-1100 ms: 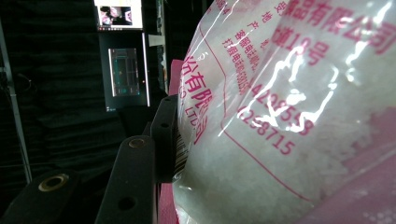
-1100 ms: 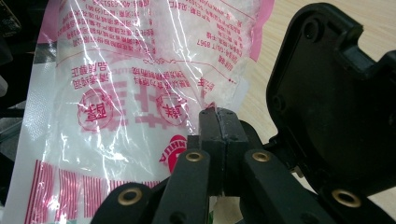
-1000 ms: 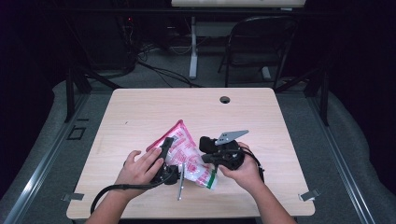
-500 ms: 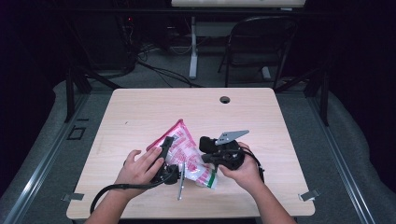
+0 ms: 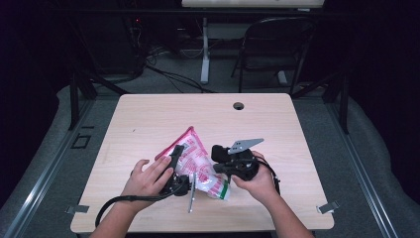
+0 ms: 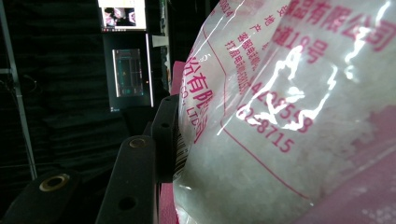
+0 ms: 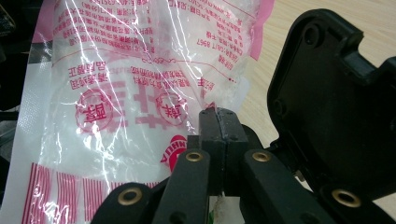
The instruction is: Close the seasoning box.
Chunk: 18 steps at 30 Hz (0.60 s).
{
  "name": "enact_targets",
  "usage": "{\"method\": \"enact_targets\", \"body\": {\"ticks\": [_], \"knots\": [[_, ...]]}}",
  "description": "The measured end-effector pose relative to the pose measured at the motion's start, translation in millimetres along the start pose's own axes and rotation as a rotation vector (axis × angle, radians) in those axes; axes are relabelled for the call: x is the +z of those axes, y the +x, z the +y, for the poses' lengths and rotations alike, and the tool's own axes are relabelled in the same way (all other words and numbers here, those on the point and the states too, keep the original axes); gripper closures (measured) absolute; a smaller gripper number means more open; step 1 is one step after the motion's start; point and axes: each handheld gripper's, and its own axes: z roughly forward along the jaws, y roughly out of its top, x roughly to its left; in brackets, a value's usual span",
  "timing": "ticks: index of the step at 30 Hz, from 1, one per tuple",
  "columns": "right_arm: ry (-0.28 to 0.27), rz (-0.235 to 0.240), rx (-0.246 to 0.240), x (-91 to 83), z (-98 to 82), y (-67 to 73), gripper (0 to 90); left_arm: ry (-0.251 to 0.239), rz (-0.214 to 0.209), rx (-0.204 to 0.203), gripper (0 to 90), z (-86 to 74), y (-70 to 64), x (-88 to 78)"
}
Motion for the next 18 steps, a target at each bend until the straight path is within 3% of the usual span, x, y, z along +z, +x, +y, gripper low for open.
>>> {"method": "enact_targets", "body": {"ticks": [18], "knots": [[0.001,-0.001,0.004,1.1,-0.2,0.6,90.0,-0.005,0.008,0.006,60.7,-0.1,0.4,-0.5]]}}
